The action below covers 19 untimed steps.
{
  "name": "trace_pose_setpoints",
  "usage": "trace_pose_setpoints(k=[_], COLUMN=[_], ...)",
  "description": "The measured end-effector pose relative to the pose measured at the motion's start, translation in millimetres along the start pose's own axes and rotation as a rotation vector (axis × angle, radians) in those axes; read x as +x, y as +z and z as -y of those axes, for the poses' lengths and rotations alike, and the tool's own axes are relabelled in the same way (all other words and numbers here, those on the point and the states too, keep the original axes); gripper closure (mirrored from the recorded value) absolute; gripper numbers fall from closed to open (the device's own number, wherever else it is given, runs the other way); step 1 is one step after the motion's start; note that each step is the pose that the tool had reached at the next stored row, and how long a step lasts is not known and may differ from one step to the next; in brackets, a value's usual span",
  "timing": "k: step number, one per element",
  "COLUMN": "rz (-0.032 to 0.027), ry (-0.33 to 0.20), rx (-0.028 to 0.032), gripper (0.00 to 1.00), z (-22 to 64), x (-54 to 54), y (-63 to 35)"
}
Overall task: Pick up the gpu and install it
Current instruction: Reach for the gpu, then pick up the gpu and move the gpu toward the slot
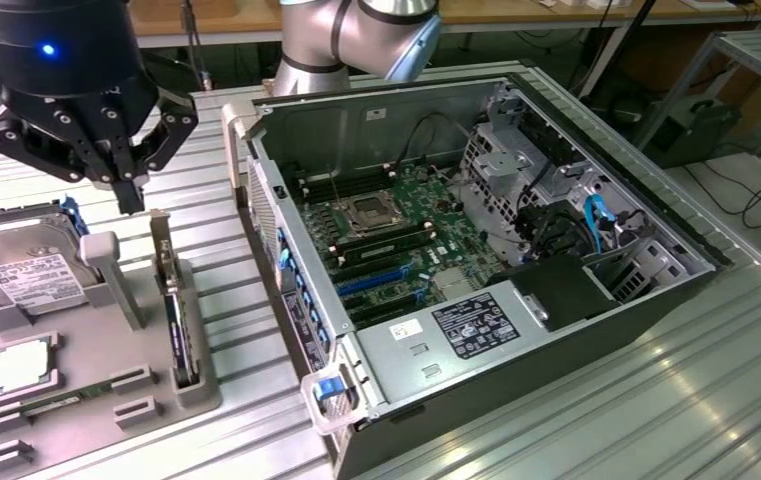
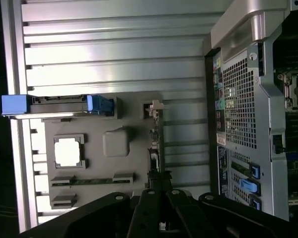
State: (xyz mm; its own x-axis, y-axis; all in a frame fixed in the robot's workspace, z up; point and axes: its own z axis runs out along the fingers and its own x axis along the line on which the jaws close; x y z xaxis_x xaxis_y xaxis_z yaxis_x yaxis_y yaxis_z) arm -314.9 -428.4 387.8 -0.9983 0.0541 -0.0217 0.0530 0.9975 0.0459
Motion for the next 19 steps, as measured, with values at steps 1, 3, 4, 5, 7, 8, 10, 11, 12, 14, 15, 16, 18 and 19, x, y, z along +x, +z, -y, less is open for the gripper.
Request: trace_pose_setpoints(k=[1, 3, 4, 5, 7, 8, 10, 11, 12, 14, 15, 16, 18, 19], rz=[0.0001, -0.0002, -0.0005, -0.0005, -0.0008, -0.0007, -0.0007, -0.0007, -0.0007, -0.0007, -0.0007, -0.0008, -0.0007, -0.0007], ry=[-0.002, -0.007, -0.009, -0.011, -0.015, -0.015, -0.016, -0.016, -0.016, -0.016, -0.016, -0.016, -0.016, -0.016], rx=[-0.0002, -0.0002, -0.0002, -0.0003, -0.0004, -0.0004, -0.0004, -0.0004, -0.0004, -0.0003, -0.0003, -0.0004, -0.0004, -0.0003], gripper=[0.89, 0.89, 0.89, 0.89, 0.89, 0.89, 0.89, 0.89, 0.89, 0.89, 0.89, 0.89, 0.89, 0.89], z=[1.4, 4.6, 6.7, 8.3, 11.5, 11.5, 11.6, 11.6, 11.6, 11.6, 11.6, 11.6, 11.6, 11.6], x=[0.8, 2.3, 3.3, 3.9, 5.4, 5.4, 5.4, 5.4, 5.4, 5.4, 5.4, 5.4, 5.4, 5.4], y=[0.4, 0.9, 1.1, 1.3, 1.3, 1.3, 1.3, 1.3, 1.3, 1.3, 1.3, 1.3, 1.3, 1.3])
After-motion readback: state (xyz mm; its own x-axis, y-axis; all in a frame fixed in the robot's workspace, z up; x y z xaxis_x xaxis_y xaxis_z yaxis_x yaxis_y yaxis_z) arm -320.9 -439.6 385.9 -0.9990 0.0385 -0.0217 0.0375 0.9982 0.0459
